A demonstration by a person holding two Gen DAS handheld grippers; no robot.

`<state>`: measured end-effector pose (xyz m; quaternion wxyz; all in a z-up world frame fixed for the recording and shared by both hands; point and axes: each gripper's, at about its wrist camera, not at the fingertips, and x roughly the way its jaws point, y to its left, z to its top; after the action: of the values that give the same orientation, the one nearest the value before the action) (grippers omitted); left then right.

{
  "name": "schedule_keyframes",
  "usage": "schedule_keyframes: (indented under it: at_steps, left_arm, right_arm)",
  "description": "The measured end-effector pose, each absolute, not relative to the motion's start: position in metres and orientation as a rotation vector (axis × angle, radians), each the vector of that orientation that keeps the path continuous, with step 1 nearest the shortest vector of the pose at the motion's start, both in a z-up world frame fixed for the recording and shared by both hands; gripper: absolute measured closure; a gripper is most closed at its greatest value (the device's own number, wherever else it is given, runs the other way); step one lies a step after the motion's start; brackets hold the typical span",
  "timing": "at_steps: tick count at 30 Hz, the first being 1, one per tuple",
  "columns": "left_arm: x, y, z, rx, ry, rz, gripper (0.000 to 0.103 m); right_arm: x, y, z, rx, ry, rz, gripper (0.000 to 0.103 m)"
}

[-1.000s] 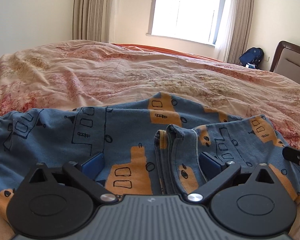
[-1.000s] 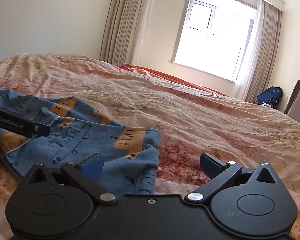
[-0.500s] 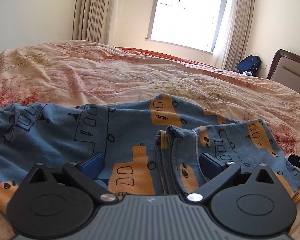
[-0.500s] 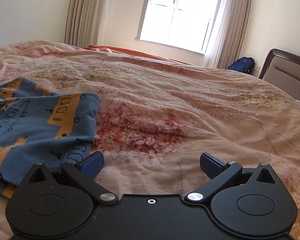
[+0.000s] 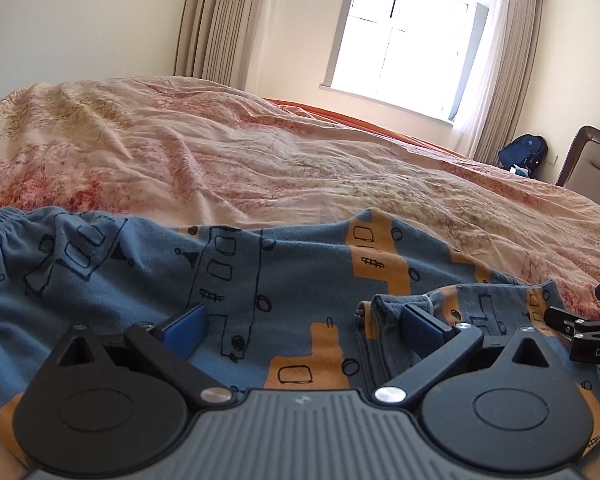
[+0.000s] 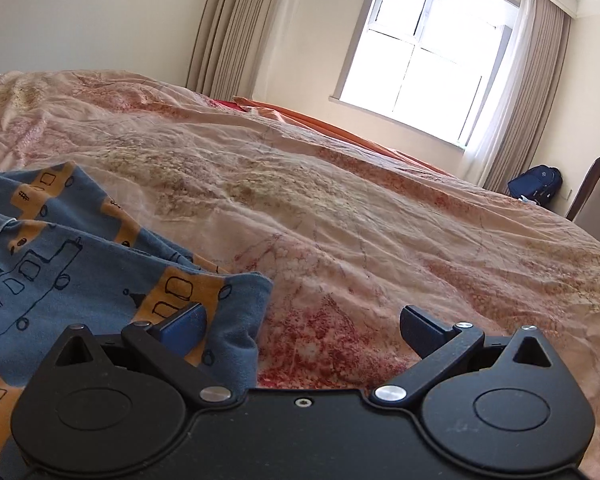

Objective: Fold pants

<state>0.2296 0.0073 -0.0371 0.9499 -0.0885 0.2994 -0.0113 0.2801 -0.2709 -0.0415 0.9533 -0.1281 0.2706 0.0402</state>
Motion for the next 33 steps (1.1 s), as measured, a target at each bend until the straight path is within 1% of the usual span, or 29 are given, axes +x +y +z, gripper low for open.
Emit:
schedule_keyframes:
  at_steps: [4, 8, 13, 18, 24, 33]
  left_arm:
    - [0.223, 0.004, -0.033, -0.156, 0.612, -0.014, 0.001]
    - [0.195, -0.001, -0.028, -0.123, 0.604, -0.009, 0.001]
    - [0.165, -0.001, -0.036, -0.089, 0.563, -0.022, 0.001]
    - [0.158, 0.003, -0.028, -0.088, 0.565, -0.019, 0.001]
    - [0.143, 0.02, -0.015, -0.119, 0.564, 0.021, 0.0]
    - [0.135, 0.07, -0.005, -0.189, 0.566, 0.12, 0.0]
  right_arm:
    - [0.258, -0.281, -0.043, -0.222, 0.559, 0.054, 0.001]
    - [0.213, -0.288, -0.042, -0.205, 0.554, 0.061, 0.001]
    - [0.169, -0.293, -0.048, -0.181, 0.546, 0.02, 0.0]
    - [0.166, -0.29, -0.044, -0.182, 0.553, -0.006, 0.0]
    - [0.161, -0.267, -0.027, -0.169, 0.504, 0.046, 0.0]
    - [0.181, -0.181, -0.016, -0.162, 0.477, 0.275, 0.001]
